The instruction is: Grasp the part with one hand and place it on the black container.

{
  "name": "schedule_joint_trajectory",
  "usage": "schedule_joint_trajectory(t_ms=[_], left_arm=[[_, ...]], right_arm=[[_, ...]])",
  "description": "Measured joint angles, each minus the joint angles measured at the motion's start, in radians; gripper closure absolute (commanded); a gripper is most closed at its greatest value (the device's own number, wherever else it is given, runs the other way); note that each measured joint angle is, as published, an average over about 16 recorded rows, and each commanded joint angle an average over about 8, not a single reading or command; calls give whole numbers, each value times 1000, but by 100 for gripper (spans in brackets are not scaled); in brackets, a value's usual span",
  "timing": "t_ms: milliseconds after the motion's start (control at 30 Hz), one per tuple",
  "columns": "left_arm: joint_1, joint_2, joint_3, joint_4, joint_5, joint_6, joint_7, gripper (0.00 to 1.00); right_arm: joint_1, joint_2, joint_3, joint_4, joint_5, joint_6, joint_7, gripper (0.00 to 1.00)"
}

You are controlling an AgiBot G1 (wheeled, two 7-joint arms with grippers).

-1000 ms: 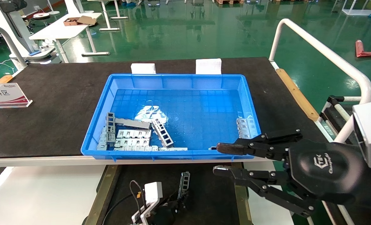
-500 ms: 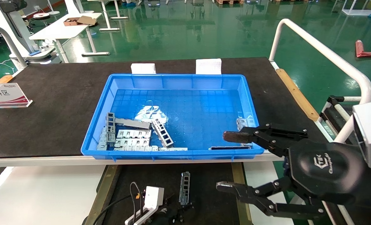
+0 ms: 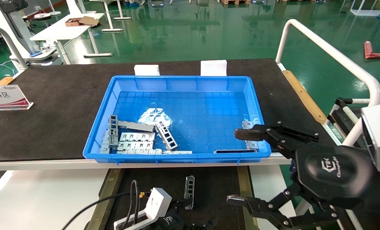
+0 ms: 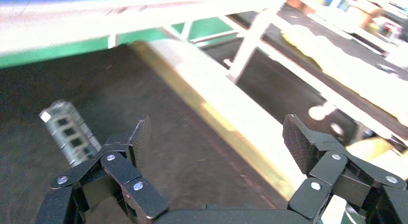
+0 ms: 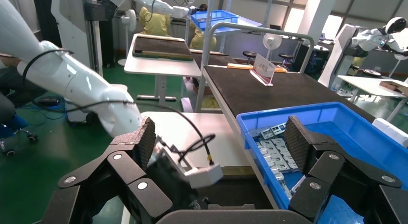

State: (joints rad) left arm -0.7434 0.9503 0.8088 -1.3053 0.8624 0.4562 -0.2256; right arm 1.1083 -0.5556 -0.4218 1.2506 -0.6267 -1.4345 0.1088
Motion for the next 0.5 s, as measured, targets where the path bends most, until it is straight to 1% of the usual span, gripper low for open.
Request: schedule_joint_trajectory(t_ms=[267,433,500], left_arm=[[-72,-98,-24,-43,-28,186,20,0],[-102,-139,-50,-47,-56,280,45,0],[-108,-147,-56,-48,-62,300,51,0]], right_arm=[[0,0,0,0,0,0,0,0],[0,0,0,0,0,0,0,0],[0,0,0,0,0,0,0,0]])
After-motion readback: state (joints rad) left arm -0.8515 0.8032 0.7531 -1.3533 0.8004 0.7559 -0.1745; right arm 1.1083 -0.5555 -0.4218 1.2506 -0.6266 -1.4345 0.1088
